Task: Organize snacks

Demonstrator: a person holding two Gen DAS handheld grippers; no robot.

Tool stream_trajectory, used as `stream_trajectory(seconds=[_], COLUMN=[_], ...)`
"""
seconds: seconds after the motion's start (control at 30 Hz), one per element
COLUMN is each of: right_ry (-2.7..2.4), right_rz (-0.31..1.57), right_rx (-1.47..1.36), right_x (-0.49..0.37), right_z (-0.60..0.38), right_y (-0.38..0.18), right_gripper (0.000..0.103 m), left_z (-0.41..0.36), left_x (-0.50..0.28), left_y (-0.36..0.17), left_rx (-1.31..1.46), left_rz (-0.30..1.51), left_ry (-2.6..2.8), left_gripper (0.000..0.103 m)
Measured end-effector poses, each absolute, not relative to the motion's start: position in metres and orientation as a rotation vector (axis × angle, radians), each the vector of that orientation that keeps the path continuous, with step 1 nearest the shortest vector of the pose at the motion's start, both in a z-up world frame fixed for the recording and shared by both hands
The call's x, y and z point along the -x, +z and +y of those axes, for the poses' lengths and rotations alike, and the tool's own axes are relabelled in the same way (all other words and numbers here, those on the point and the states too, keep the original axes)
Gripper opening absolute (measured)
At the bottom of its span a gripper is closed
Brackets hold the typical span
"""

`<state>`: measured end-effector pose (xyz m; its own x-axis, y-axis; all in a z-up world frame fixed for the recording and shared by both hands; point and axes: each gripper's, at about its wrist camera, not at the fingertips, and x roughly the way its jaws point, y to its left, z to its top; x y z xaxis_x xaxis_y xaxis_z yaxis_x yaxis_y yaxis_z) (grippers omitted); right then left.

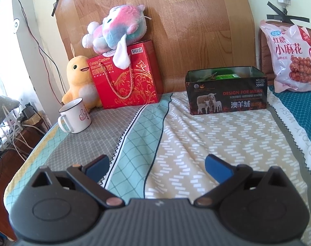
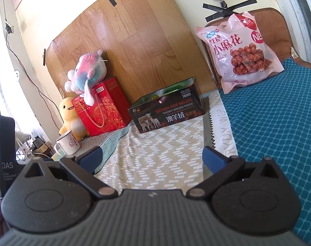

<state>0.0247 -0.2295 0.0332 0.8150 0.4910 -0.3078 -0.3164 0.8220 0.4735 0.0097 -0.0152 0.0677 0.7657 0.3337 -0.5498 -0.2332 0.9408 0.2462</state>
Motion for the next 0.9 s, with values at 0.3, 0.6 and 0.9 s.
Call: stream_trajectory(seconds=[0.3, 0.6, 0.9], right_ry=[0.441, 0.44, 0.439], right_rz=[0.436, 0.439, 0.44], right_rx=[-0.426, -0.429, -0.43], right_x=[-0.0247, -0.0254, -0.0258], right_z=[-0.2315, -0.232, -0.2323], right_y=[0.0331, 0.0327, 0.0321], right_gripper=[0.103, 0.103, 0.103], left_z=[-0.0171, -0.019, -0.0195], left_x=[-0.0104, -0.011, -0.0119], left_y=[0.0672, 0.0661, 0.065], left_rx=[-0.173, -0.182, -0.185], left_rz=[0.638, 0.641, 0.642], left_ry=[0.293, 0.286, 0.285], left_gripper=[0.103, 0.103, 0.103])
